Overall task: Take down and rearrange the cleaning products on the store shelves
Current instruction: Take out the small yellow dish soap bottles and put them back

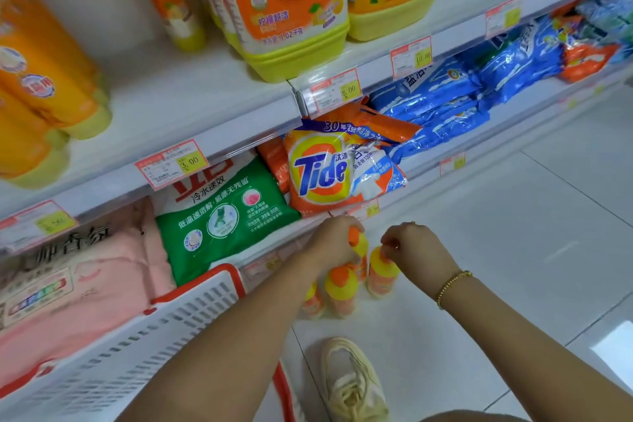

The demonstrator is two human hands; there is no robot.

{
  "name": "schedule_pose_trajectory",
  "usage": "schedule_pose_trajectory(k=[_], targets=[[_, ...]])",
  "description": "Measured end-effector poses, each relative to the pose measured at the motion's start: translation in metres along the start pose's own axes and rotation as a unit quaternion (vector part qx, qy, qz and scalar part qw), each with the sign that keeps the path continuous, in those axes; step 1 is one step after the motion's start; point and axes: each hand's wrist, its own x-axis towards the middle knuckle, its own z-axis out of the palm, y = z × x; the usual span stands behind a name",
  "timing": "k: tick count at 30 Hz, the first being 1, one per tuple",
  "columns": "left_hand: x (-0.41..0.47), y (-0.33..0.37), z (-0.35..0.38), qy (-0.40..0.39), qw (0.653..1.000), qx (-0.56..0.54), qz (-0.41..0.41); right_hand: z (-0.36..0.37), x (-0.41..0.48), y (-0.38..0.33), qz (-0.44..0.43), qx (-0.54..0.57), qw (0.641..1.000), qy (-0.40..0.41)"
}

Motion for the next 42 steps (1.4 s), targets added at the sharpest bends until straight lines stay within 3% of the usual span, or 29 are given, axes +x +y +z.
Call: schedule_pose_trajectory(k=[4, 12, 19, 22, 25, 29, 32, 34, 38, 42], targets=[[-0.003, -0.008, 0.001, 0.009, 0.999, -0.025, -0.026, 0.002, -0.001, -0.004, 0.006, 0.013, 1.000, 0.009], [-0.014, -0.003, -0.008, 0.040, 0.995, -0.086, 0.014, -0.003, -0.001, -0.006, 0.012, -0.017, 1.000, 0.001], [-0.038, -0.001, -0.042, 0.092, 0.985, -0.144, 0.026, -0.021, 0.001, -0.021, -0.014, -0.074, 0.996, -0.052], [-0.057, 0.008, -0.094, 0.208, 0.961, -0.168, 0.068, -0.049, 0.013, -0.055, -0.094, -0.013, 0.994, 0.061], [-0.073, 0.018, -0.156, 0.341, 0.920, -0.162, 0.107, -0.088, 0.022, -0.114, -0.227, 0.112, 0.951, 0.176], [-0.071, 0.021, -0.235, 0.443, 0.866, -0.199, 0.122, -0.113, 0.048, -0.175, -0.324, 0.098, 0.902, 0.268], [-0.049, 0.009, -0.283, 0.475, 0.834, -0.264, 0.093, -0.106, 0.080, -0.191, -0.315, 0.048, 0.906, 0.279], [-0.030, -0.001, -0.308, 0.468, 0.831, -0.297, 0.053, -0.097, 0.096, -0.193, -0.322, 0.008, 0.898, 0.299], [0.002, -0.002, -0.346, 0.454, 0.834, -0.314, 0.008, -0.085, 0.101, -0.193, -0.302, 0.025, 0.890, 0.339], [0.036, 0.002, -0.372, 0.468, 0.830, -0.305, 0.006, -0.084, 0.101, -0.190, -0.323, 0.067, 0.887, 0.322]])
